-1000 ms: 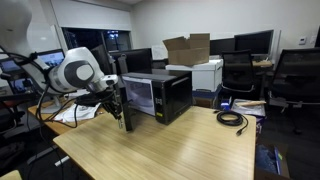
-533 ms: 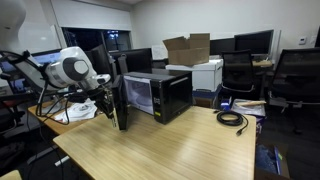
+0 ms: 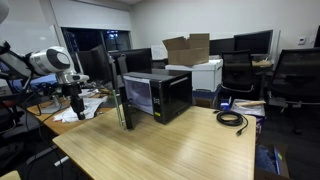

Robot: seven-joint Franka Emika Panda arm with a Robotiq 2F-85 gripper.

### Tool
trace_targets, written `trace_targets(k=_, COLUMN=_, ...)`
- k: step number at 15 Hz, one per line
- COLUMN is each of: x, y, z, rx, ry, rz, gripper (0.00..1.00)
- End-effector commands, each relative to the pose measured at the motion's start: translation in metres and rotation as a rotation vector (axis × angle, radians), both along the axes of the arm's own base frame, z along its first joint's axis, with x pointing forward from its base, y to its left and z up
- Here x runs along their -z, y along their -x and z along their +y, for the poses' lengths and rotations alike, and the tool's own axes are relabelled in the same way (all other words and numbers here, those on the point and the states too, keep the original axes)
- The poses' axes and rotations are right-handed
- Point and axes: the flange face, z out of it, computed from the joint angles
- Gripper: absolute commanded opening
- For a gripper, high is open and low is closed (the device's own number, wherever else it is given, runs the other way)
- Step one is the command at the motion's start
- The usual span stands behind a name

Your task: Open the microwave door

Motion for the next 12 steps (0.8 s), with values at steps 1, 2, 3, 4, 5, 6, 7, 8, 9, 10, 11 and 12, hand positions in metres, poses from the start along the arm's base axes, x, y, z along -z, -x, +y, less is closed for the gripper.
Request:
trace_targets(k=1, x=-0.032, y=-0.027, z=0.023, rx=0.037, ry=0.039, rz=-0.069, gripper=0.66)
trace_targets(k=2, x=-0.043, y=-0.037, z=0.023, rx=0.044, ry=0.045, rz=-0.108, gripper=0.72)
trace_targets(k=3, x=-0.058, y=-0.047, z=0.022, rx=0.056, ry=0.045, rz=-0.15, gripper=0.79)
trace_targets(k=4, x=-0.07, y=-0.055, z=0.021, rx=0.065, ry=0.049, rz=-0.196, gripper=0.84)
trace_targets(k=5, x=-0.082, y=-0.063, z=0.019, rx=0.075, ry=0.049, rz=-0.241, gripper=0.91)
trace_targets(k=6, x=-0.094, y=-0.071, z=0.015, rx=0.084, ry=0.051, rz=-0.282, gripper=0.97)
trace_targets(k=7, x=-0.106, y=-0.079, z=0.009, rx=0.089, ry=0.048, rz=-0.322, gripper=0.99)
trace_targets(k=8, x=-0.117, y=-0.087, z=0.003, rx=0.1, ry=0.047, rz=-0.357, gripper=1.0)
trace_targets(k=9, x=-0.129, y=-0.094, z=-0.008, rx=0.112, ry=0.043, rz=-0.38, gripper=1.0)
trace_targets(k=10, x=-0.14, y=-0.1, z=-0.018, rx=0.134, ry=0.043, rz=-0.409, gripper=1.0)
trace_targets(k=11, x=-0.151, y=-0.106, z=-0.03, rx=0.156, ry=0.048, rz=-0.437, gripper=1.0)
trace_targets(k=12, x=-0.161, y=-0.111, z=-0.041, rx=0.178, ry=0.053, rz=-0.462, gripper=1.0)
